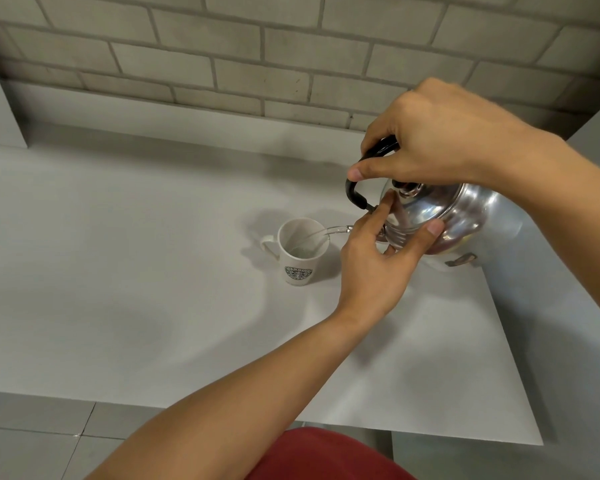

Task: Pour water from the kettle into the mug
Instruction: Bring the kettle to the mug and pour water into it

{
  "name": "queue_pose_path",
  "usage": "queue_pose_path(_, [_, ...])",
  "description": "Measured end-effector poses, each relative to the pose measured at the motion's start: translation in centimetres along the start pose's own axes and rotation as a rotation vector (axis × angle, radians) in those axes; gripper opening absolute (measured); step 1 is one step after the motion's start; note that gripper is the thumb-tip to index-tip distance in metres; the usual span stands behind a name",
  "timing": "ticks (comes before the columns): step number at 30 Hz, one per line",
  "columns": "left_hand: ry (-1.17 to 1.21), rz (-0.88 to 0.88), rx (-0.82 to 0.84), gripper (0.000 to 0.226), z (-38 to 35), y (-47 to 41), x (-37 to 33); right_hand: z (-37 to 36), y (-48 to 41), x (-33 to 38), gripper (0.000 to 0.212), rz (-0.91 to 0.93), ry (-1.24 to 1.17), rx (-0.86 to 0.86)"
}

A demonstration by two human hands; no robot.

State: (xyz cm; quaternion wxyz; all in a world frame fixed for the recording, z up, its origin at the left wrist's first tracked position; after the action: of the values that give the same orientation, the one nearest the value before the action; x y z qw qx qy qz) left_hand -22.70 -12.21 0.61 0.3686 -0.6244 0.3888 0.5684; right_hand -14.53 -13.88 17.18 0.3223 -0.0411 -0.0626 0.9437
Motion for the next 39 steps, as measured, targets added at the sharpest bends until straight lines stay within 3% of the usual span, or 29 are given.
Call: queue_pose_path(39, [0.008,-0.013,-0.001,0.073,0.3,0.3,0.7,-0.5,-0.3,0.9,0.048,0.015,0.061,0.043])
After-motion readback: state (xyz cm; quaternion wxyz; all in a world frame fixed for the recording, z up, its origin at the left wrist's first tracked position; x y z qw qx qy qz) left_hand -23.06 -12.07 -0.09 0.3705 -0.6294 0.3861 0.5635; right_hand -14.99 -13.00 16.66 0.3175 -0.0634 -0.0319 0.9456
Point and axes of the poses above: each hand's wrist, its own y-axis away from the middle knuckle, its own z-axis out of the back of the hand, x = y × z, the point moved 4 cm from there along -y, towards the middle knuckle, and after that the axes turned 2 degrees about -x, right-handed, at the moved point
